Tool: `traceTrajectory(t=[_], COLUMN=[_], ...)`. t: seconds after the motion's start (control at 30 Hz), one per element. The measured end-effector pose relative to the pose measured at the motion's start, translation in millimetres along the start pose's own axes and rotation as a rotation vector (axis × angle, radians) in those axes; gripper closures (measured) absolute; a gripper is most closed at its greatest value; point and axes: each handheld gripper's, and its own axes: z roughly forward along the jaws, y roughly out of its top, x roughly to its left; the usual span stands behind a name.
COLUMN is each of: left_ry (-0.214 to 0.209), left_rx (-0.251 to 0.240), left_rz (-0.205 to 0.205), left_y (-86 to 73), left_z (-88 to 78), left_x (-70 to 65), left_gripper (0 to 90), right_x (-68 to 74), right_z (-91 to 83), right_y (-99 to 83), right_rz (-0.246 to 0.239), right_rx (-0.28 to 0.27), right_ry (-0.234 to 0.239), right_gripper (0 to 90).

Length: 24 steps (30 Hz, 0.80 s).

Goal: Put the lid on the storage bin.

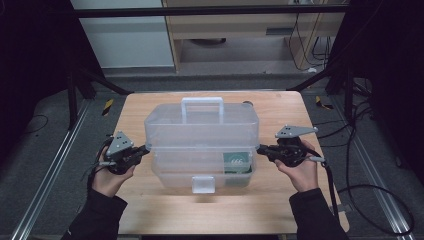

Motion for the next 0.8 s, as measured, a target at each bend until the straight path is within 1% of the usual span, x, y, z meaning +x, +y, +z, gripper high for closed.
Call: traceTrajectory(t=[0.03, 0.1, 0.2, 0.37, 0.5, 0.67, 0.73, 0.8], left_ry=[-0.004, 0.000, -0.001, -0.001, 0.010, 0.016, 0.023, 0.040], left_rx=[-0.002, 0.000, 0.009, 0.035, 0.062, 0.077, 0.093, 0.112], left_rz=[-0.007, -0.008, -0.005, 0.004, 0.009, -0.012, -0.011, -0.020], left_y=[-1.3, -3.2, -6.0, -10.4, -14.5, -20.3, -22.8, -26.7], left_z=[0.2, 0.7, 2.3, 6.1, 9.3, 13.6, 16.1, 19.4], left_x=[0.9, 1.9, 2.3, 1.8, 3.1, 7.7, 9.5, 12.9], left_gripper=[89.3, 89.3, 89.1, 88.7, 87.7, 87.7, 87.4, 87.1], right_x=[-0.1, -1.1, -1.7, -0.4, 0.6, 1.8, 0.4, -2.6], right_z=[0.4, 0.6, 0.4, 1.3, 2.9, 6.7, 9.6, 11.3], right_y=[-1.1, -3.6, -7.0, -13.3, -18.2, -22.9, -26.6, -29.3], right_rz=[0.002, 0.014, 0.009, 0.020, 0.012, -0.009, -0.007, 0.009], right_rx=[0.004, 0.003, 0.013, 0.031, 0.052, 0.096, 0.106, 0.101], right_ry=[0.003, 0.005, -0.009, -0.005, -0.009, -0.044, -0.050, -0.039], right_gripper=[90.0, 90.0, 89.9, 89.9, 89.8, 89.8, 89.9, 89.8])
